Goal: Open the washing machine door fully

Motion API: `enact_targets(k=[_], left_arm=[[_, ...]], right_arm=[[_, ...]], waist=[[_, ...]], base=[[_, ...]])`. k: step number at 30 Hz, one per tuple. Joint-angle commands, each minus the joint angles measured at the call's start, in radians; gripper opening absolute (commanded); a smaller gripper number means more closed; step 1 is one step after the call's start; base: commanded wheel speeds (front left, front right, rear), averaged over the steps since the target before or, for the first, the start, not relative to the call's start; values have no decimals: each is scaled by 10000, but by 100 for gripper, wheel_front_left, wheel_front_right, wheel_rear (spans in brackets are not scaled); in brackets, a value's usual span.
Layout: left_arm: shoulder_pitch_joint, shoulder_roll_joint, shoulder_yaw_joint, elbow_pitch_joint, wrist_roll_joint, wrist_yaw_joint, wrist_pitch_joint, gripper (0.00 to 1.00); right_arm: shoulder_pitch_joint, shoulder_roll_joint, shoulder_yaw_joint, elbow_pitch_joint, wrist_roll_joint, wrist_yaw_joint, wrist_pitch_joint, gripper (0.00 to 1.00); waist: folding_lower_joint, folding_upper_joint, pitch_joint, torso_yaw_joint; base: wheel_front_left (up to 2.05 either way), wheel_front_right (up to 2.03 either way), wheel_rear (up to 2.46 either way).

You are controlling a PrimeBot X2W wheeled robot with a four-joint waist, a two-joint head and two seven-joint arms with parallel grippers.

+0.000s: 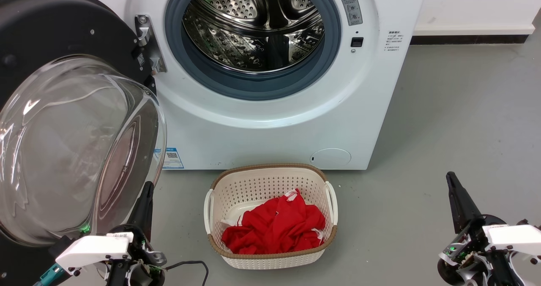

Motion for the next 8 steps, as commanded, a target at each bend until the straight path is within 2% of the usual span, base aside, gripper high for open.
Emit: enact_targets(k=[1, 8], left_arm=[[-73, -12, 29, 7, -13, -47, 27, 0], [-73, -12, 28, 6, -13, -47, 28, 0]], right_arm=[[-124, 22, -34, 18, -30, -3, 30, 0], [-125, 33, -51, 20, -43, -3, 52, 0]], waist=[[0, 0, 0, 0], [0, 0, 0, 0]], base=[[0, 0, 0], [0, 0, 0]])
